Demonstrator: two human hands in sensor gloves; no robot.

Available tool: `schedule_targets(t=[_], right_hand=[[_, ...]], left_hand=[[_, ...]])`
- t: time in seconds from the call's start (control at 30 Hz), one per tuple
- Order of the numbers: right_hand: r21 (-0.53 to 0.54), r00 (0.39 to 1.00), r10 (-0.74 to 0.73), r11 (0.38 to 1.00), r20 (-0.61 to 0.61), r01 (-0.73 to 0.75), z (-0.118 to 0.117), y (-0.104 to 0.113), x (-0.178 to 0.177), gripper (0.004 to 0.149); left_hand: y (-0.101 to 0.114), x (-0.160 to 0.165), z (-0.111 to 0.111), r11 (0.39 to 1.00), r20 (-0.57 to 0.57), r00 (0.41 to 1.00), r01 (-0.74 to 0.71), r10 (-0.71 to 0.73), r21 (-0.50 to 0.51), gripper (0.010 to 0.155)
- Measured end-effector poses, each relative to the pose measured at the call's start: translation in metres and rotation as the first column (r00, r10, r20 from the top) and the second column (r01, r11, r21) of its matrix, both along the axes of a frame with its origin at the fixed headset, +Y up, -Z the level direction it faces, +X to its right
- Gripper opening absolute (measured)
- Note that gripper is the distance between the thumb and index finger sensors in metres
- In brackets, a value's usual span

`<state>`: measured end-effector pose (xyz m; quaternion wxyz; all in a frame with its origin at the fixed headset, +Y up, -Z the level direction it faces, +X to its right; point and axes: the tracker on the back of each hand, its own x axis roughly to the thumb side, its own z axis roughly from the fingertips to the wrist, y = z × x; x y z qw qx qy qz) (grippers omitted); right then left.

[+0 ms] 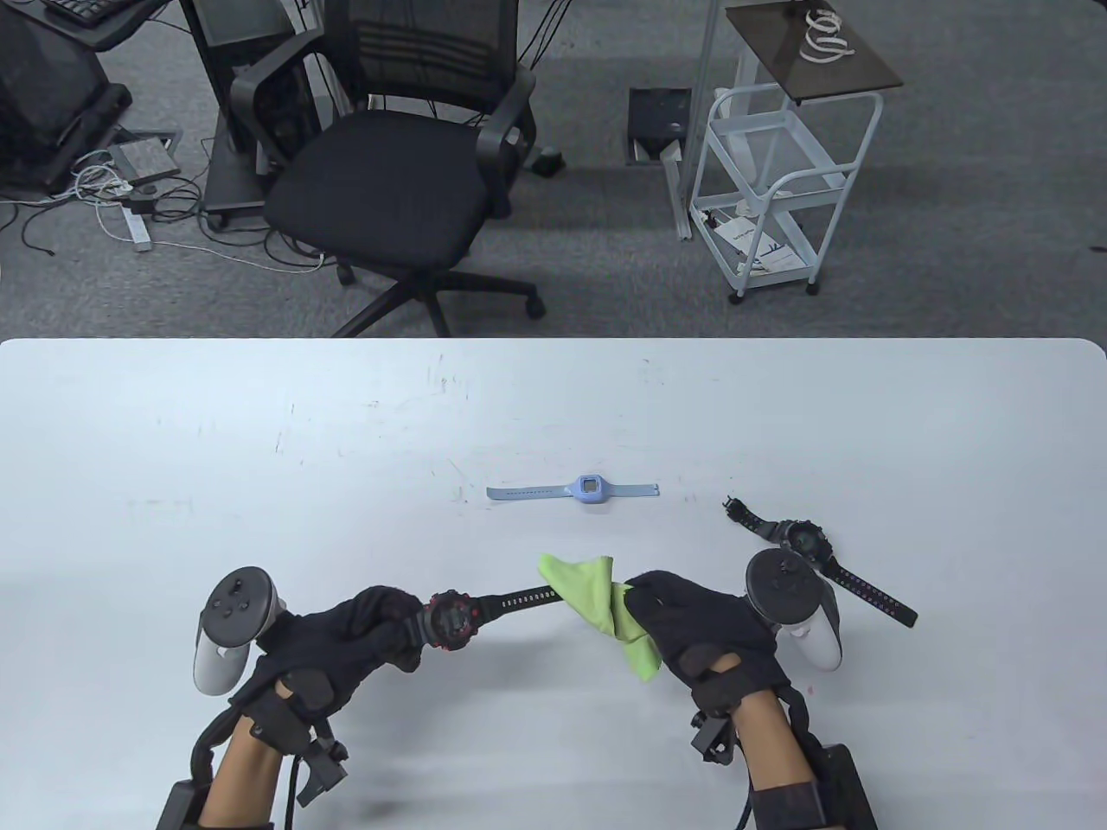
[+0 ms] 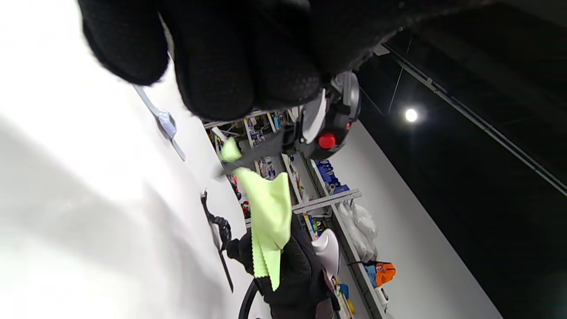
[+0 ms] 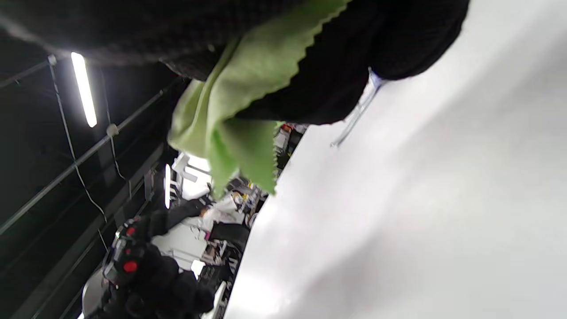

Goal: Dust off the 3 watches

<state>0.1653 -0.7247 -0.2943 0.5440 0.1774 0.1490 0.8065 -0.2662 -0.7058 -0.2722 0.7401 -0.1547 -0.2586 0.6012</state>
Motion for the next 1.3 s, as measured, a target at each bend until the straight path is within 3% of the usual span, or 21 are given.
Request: schedule_targets(t=[0.07,0.2,0.33,0.53,0.93,1.17,1.3], right_hand=[[0.045,1.000,0.014,0.999,0.014,-0.015,0.001,0.006,0.000,0.043],[0.118,0.995,0.070,0.991,-0.077,-0.061,0.008,0.019,-0.018,0.044],[0.219,0.949,0.266,0.949,-0.168,-0.227,0.022,0.027,-0.052,0.044],[0.373,0.775,0.577,0.799,-0.257,-0.471,0.043,0.018,-0.105,0.044],[0.402,0.567,0.746,0.666,-0.349,-0.628,0.052,-0.015,-0.139,0.044],[0.421,0.443,0.822,0.566,-0.358,-0.709,0.055,-0.026,-0.148,0.044],[0.409,0.404,0.837,0.537,-0.370,-0.738,0.055,-0.028,-0.150,0.045]], left_hand=[[0.001,-0.002,0.000,1.000,-0.034,0.999,-0.008,0.008,0.012,0.049],[0.001,-0.006,0.000,0.998,-0.115,0.992,-0.053,0.057,0.037,0.049],[0.001,-0.008,0.001,0.995,-0.193,0.977,-0.079,0.089,0.059,0.049],[0.001,-0.005,0.002,0.994,-0.209,0.972,-0.091,0.102,0.063,0.050],[-0.003,0.003,0.003,0.996,-0.185,0.979,-0.072,0.081,0.055,0.050],[-0.004,0.009,0.003,0.997,-0.168,0.983,-0.063,0.071,0.053,0.050],[-0.005,0.011,0.004,0.997,-0.164,0.984,-0.061,0.069,0.057,0.050]])
